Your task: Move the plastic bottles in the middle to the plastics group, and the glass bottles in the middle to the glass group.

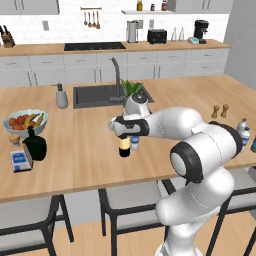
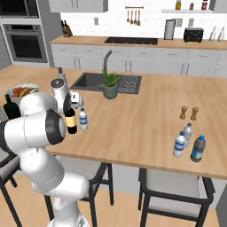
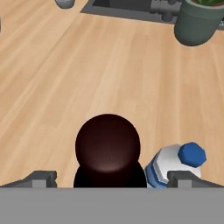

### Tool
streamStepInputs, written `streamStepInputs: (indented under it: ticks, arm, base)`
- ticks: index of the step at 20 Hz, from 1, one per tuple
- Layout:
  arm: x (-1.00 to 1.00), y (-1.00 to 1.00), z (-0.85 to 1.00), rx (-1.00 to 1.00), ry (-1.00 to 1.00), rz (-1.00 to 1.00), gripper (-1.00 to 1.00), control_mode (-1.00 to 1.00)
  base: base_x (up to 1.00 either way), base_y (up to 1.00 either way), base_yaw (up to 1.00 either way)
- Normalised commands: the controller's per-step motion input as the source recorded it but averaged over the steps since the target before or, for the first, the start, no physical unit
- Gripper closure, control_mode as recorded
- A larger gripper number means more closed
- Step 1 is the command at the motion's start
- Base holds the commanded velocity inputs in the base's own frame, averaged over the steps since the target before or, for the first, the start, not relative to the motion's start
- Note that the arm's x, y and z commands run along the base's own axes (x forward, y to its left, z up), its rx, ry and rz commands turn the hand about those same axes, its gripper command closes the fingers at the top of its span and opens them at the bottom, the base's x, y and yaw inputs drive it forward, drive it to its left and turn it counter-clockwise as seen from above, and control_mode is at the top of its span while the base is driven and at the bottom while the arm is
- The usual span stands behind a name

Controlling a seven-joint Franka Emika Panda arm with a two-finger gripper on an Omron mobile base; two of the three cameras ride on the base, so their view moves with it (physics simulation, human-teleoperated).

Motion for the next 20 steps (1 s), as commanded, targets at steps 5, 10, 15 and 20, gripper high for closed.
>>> streamStepInputs:
  ticks: [5,10,15,20]
  arm:
    - [0.0,0.0,0.0,0.0,-0.08,0.0,-1.0,-1.0]
    - [0.0,0.0,0.0,0.0,-0.06,0.0,-1.0,-1.0]
    - [0.0,0.0,0.0,0.0,0.0,0.0,1.0,-1.0]
    - [0.0,0.0,0.0,0.0,0.0,0.0,1.0,-1.0]
  base:
    - [0.0,0.0,0.0]
    - [0.0,0.0,0.0]
    - [0.0,0.0,0.0]
    - [0.0,0.0,0.0]
